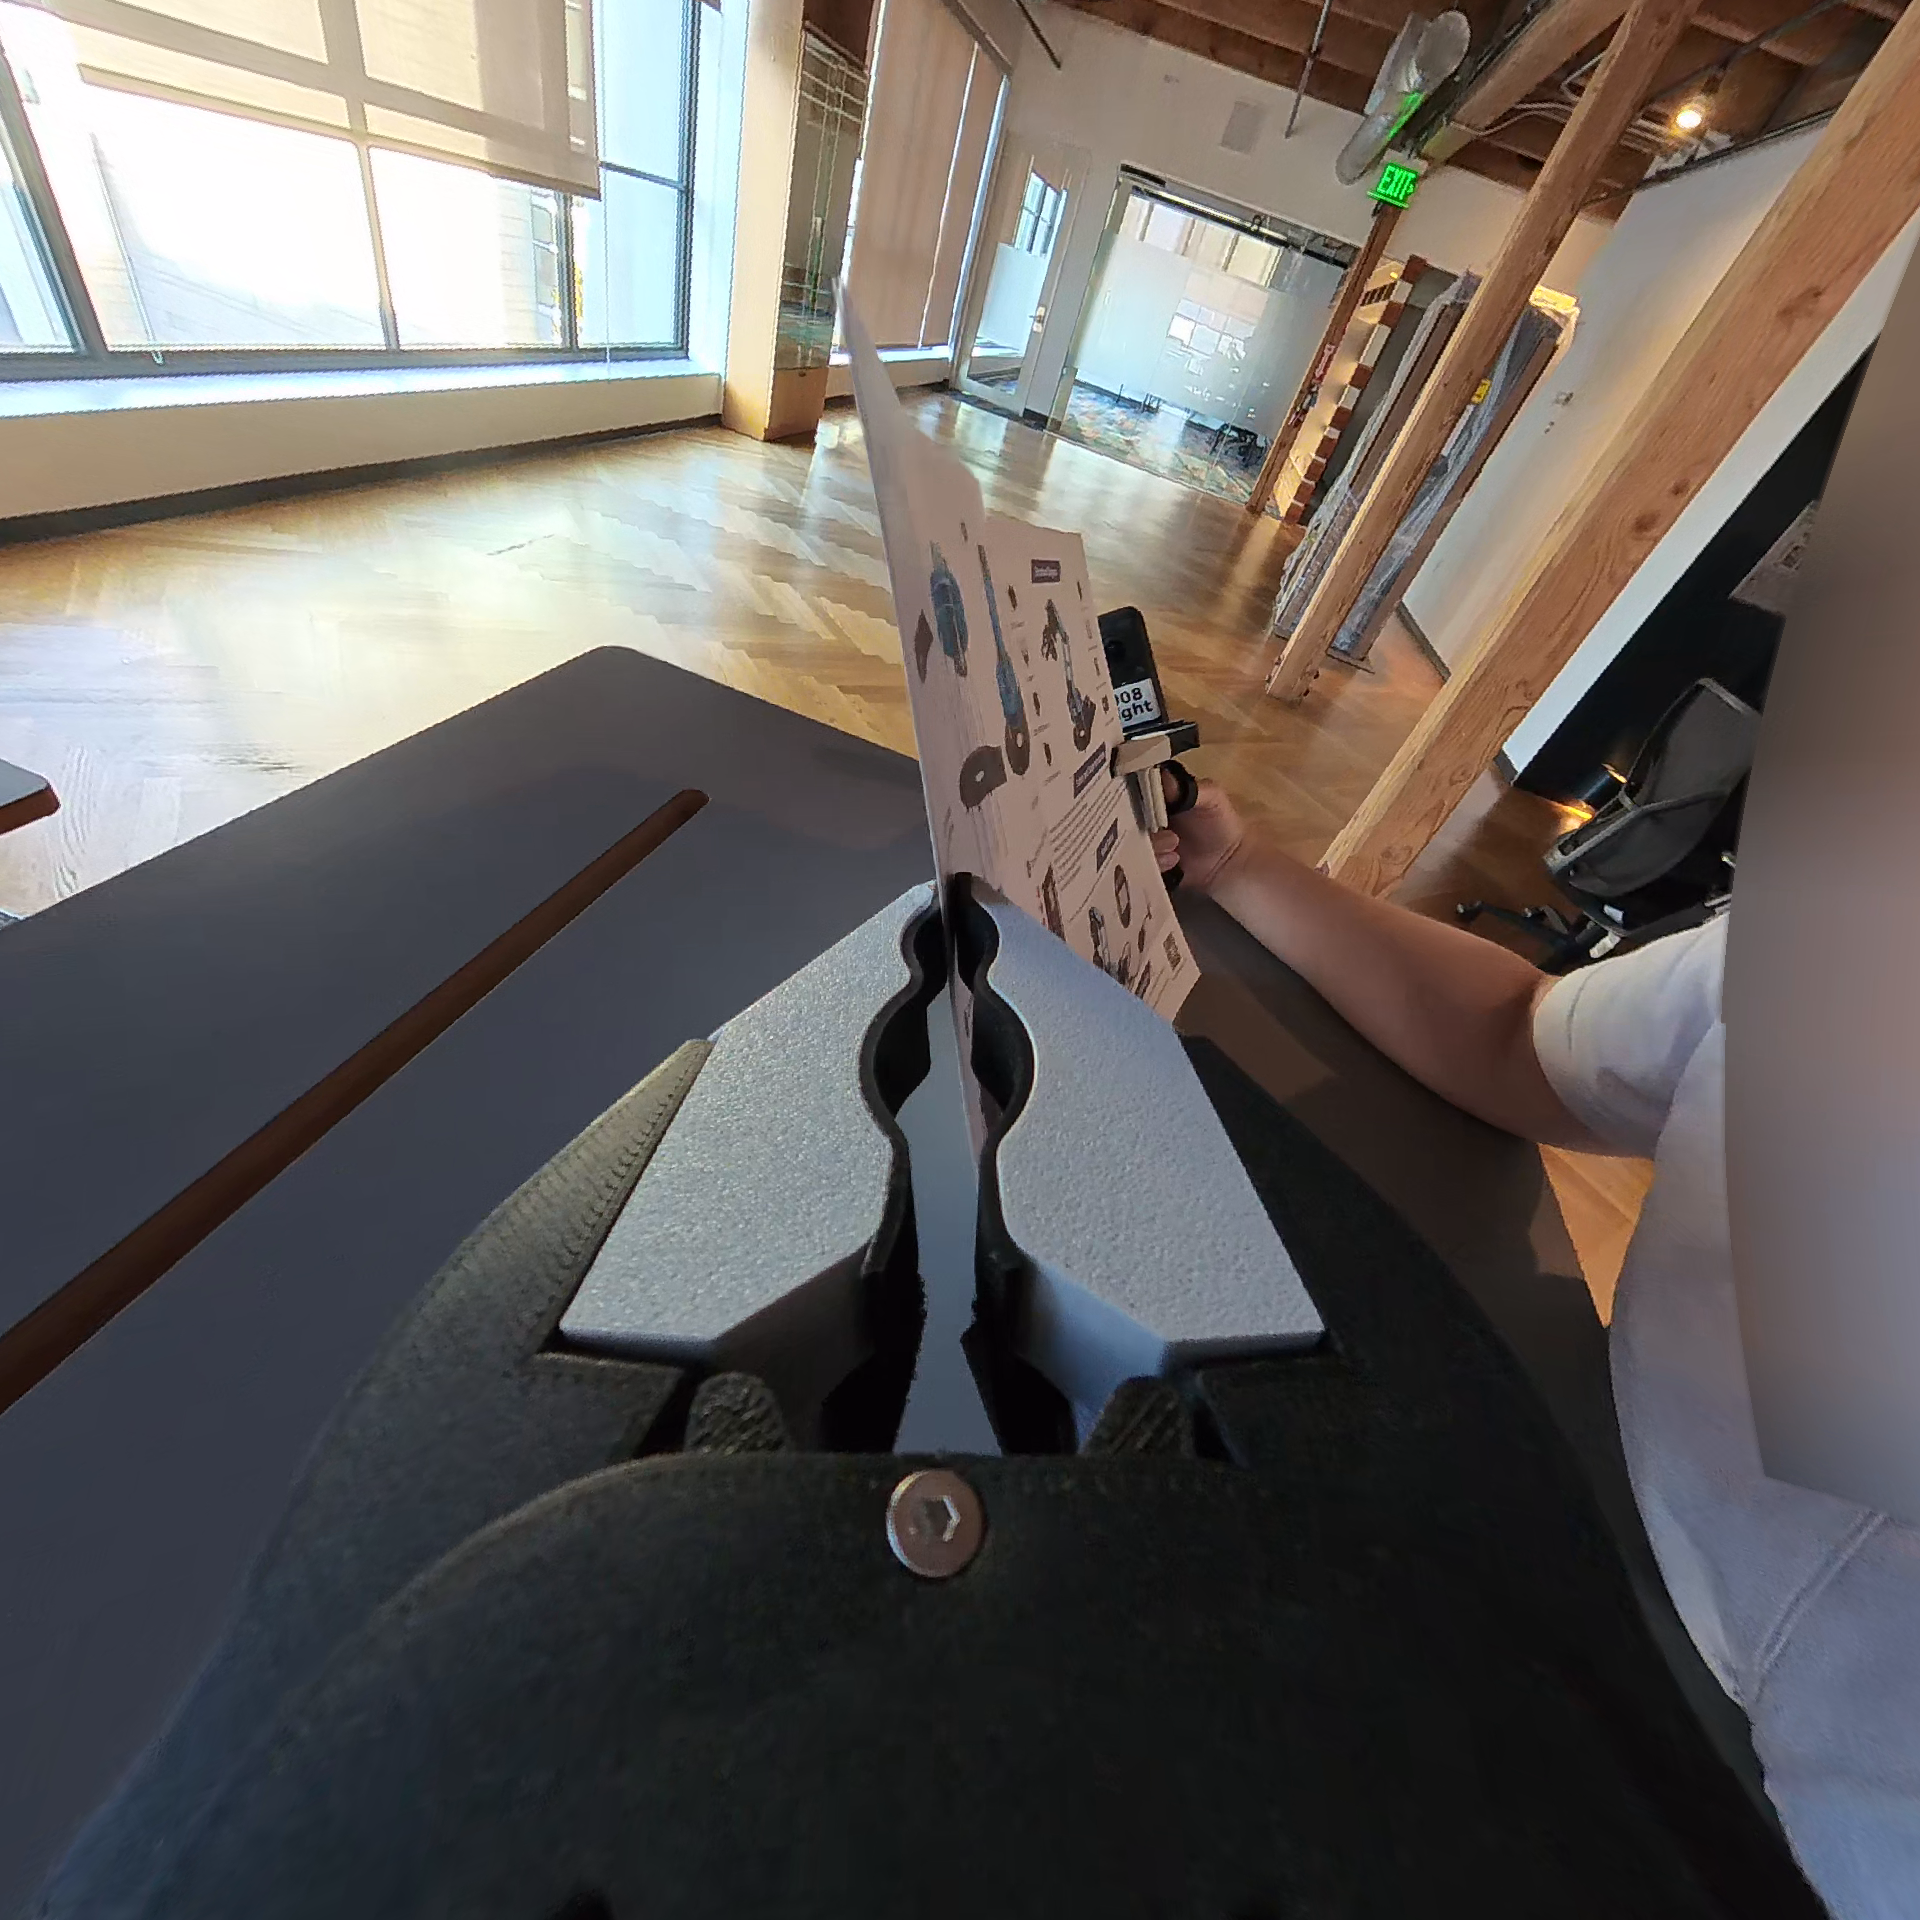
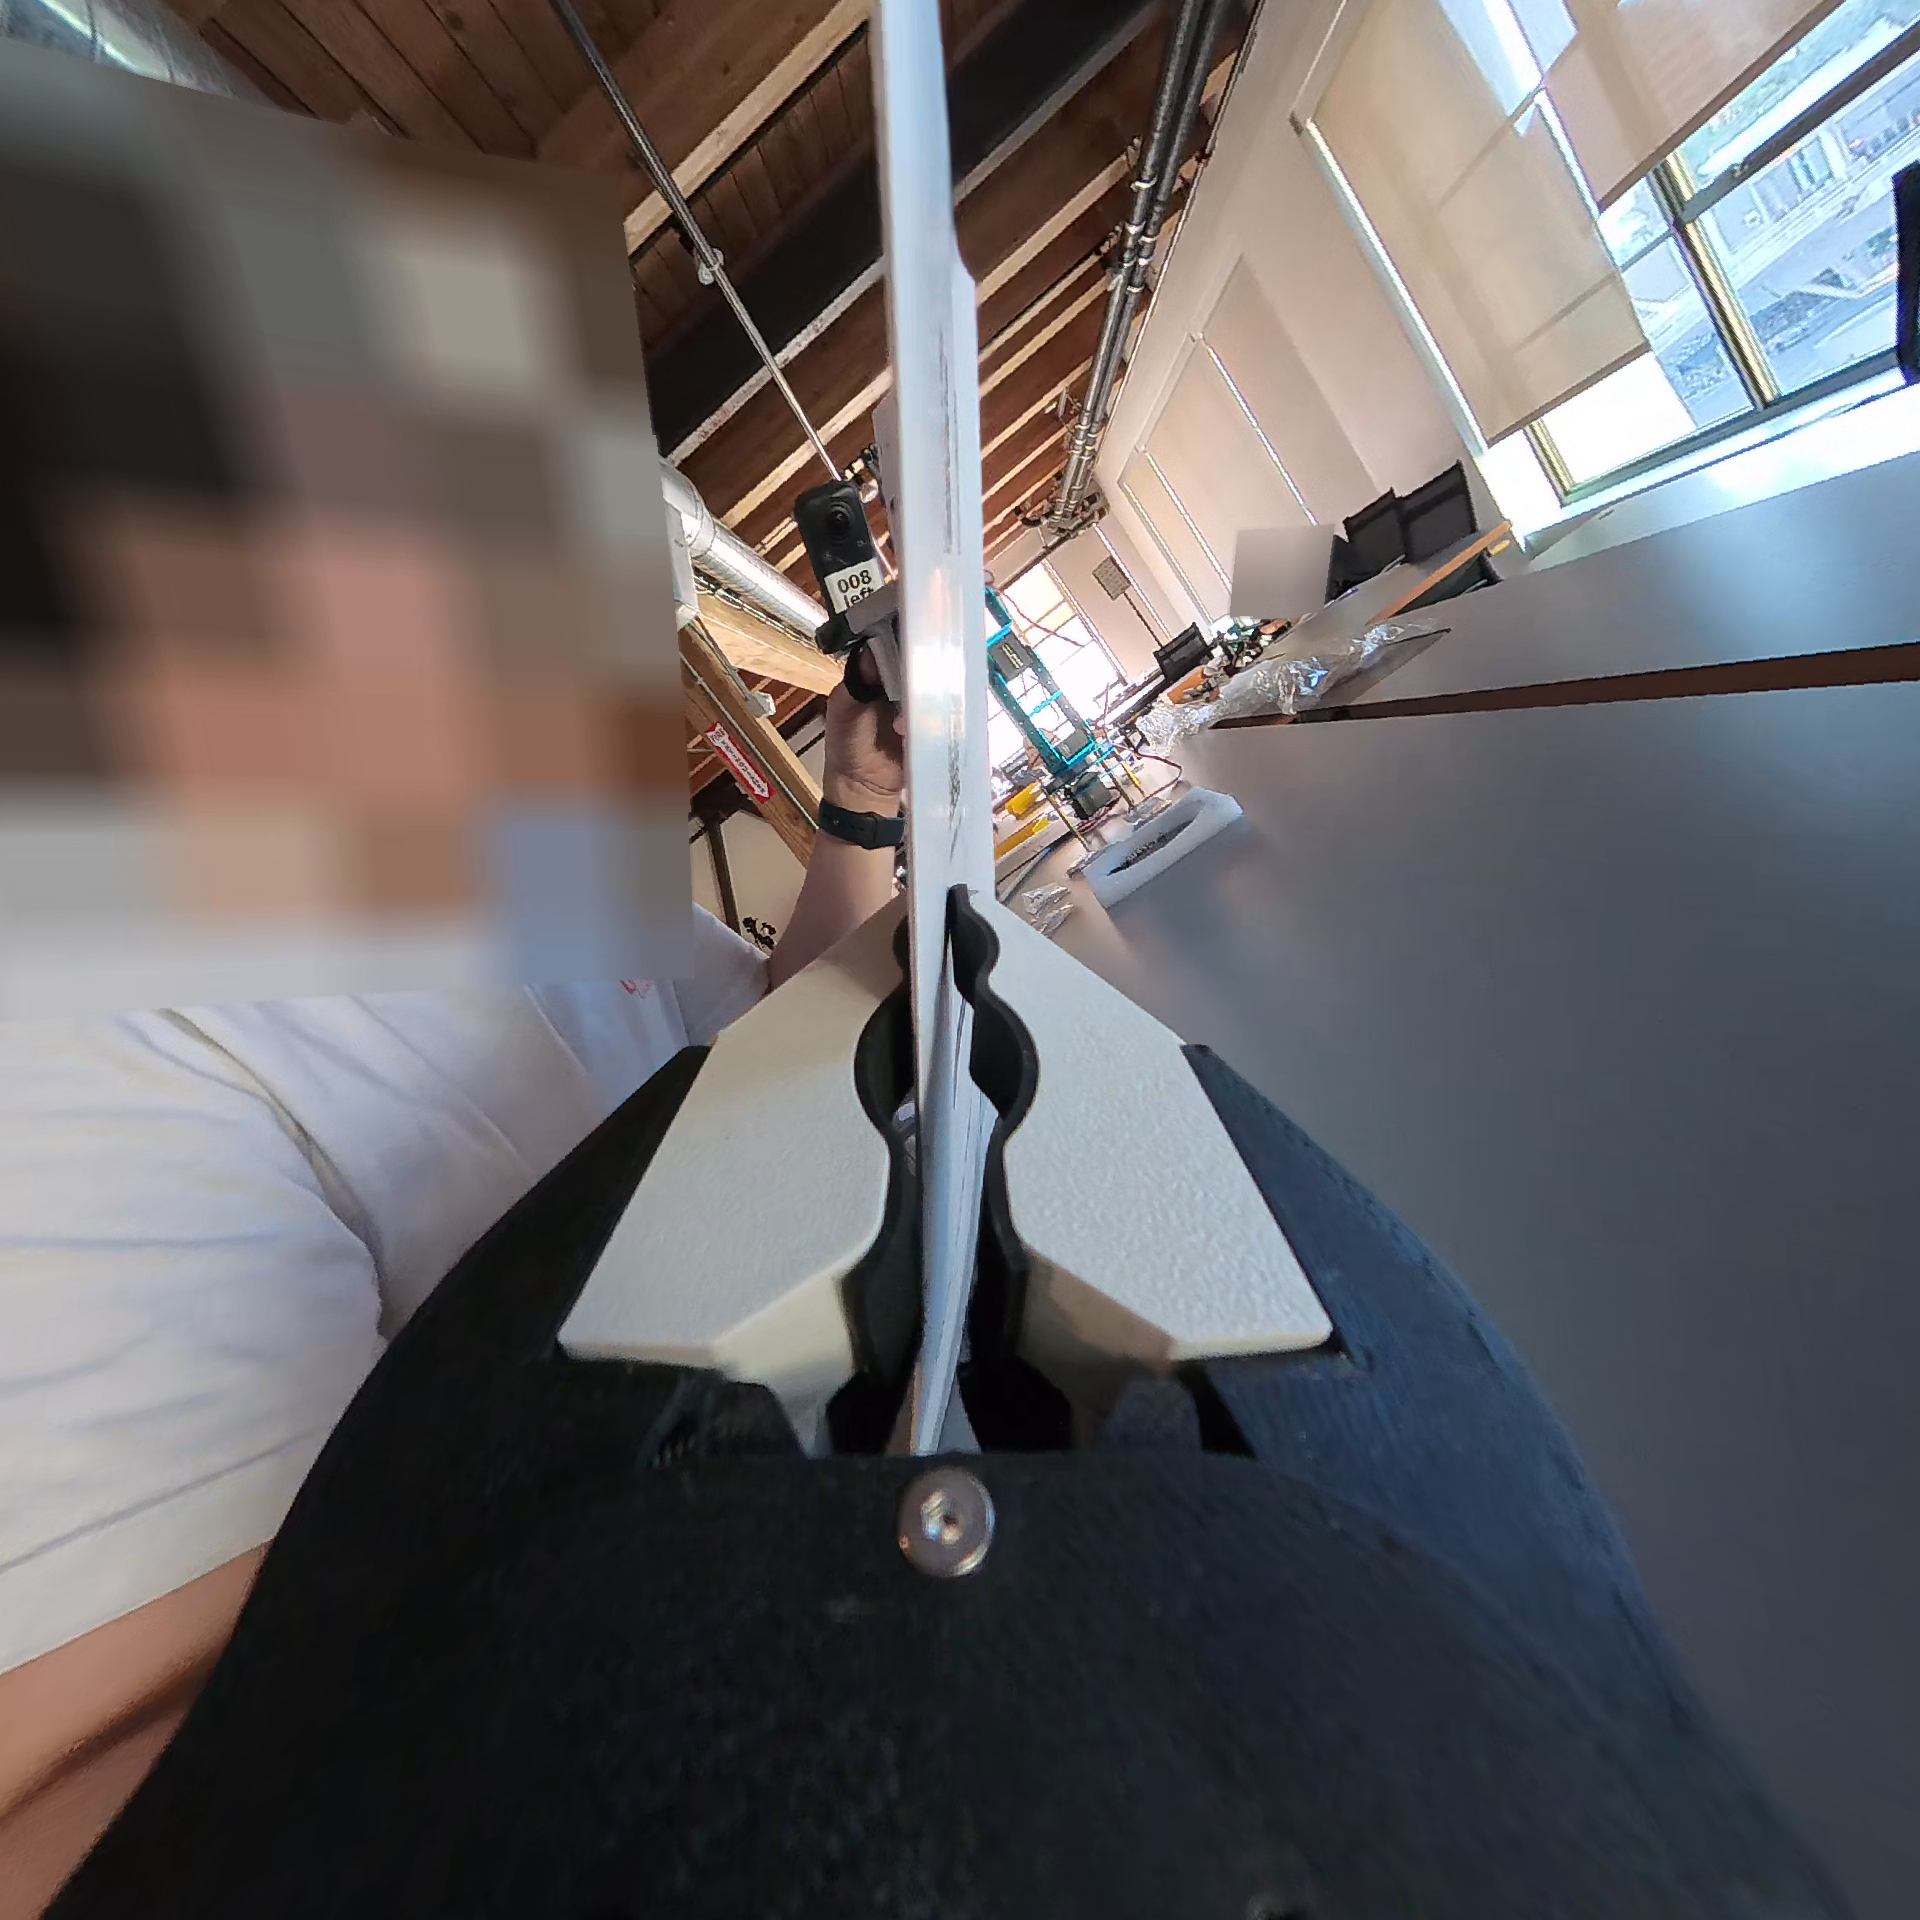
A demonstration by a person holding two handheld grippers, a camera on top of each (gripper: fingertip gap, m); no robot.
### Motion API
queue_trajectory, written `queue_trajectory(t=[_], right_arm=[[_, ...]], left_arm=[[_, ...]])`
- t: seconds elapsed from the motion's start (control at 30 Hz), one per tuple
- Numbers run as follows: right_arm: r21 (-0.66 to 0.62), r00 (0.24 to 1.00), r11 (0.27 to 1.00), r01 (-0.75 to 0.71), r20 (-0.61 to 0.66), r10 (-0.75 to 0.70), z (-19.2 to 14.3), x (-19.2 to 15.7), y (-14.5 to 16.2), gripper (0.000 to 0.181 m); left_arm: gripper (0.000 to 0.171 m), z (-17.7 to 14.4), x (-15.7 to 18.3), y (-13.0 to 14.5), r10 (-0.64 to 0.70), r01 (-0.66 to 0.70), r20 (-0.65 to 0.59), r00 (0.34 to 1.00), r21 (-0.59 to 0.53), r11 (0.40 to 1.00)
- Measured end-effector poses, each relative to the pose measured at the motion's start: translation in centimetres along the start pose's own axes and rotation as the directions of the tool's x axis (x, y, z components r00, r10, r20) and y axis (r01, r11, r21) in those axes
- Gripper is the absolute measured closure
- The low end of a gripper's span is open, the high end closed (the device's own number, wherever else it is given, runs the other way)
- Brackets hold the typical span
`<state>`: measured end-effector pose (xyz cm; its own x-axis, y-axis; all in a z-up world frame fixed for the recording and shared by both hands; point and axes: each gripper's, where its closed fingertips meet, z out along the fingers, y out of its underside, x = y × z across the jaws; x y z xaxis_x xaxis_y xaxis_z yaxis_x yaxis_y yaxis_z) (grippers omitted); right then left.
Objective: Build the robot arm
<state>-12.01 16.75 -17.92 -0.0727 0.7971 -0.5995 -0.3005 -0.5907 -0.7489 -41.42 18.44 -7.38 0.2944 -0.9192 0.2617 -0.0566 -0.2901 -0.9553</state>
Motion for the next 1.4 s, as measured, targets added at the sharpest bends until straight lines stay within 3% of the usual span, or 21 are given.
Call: queue_trajectory(t=[0.37,0.57,0.67,0.8,0.9,1.0,1.23,1.33,1.4], right_arm=[[0.041,1.0,0.999,0.019,0.02,-0.02,0.2,-0.5,-1.0,0.181],[0.084,0.988,0.995,0.048,-0.153,-0.035,1.2,0.9,-5.4,0.181],[0.038,0.963,0.999,0.011,-0.269,0.0,2.0,3.2,-4.9,0.181],[0.044,0.921,0.994,-0.096,-0.376,0.105,1.3,5.7,-4.1,0.181],[0.054,0.853,0.981,-0.184,-0.487,0.187,0.0,8.3,-2.8,0.181],[-0.029,0.785,0.98,-0.199,-0.604,0.141,-1.1,10.6,-0.7,0.181],[-0.178,0.691,0.957,-0.231,-0.722,0.033,-1.7,13.6,2.6,0.181],[-0.209,0.666,0.962,-0.175,-0.745,-0.041,-1.8,13.9,2.1,0.176],[-0.243,0.605,0.96,-0.139,-0.788,-0.112,-2.7,14.5,1.9,0.163]], left_arm=[[0.171,-0.4,0.6,-0.8,0.024,-0.024,0.006,1.0,0.03,0.999],[0.171,-0.4,-2.6,-1.1,0.022,-0.035,0.137,0.99,0.091,0.995],[0.171,0.0,-6.1,-0.3,-0.068,0.049,0.192,0.979,0.099,0.994],[0.171,1.6,-10.6,1.7,-0.254,0.244,0.208,0.945,0.074,0.967],[0.171,2.8,-12.6,5.1,-0.276,0.295,0.287,0.917,-0.026,0.955],[0.171,3.6,-13.7,8.9,-0.221,0.296,0.383,0.897,-0.149,0.944],[0.171,3.6,-16.4,16.0,-0.149,0.367,0.547,0.824,-0.314,0.876],[0.15,2.5,-17.3,17.0,-0.111,0.366,0.624,0.774,-0.297,0.882],[0.139,1.2,-17.3,16.8,-0.105,0.367,0.665,0.739,-0.267,0.891]])
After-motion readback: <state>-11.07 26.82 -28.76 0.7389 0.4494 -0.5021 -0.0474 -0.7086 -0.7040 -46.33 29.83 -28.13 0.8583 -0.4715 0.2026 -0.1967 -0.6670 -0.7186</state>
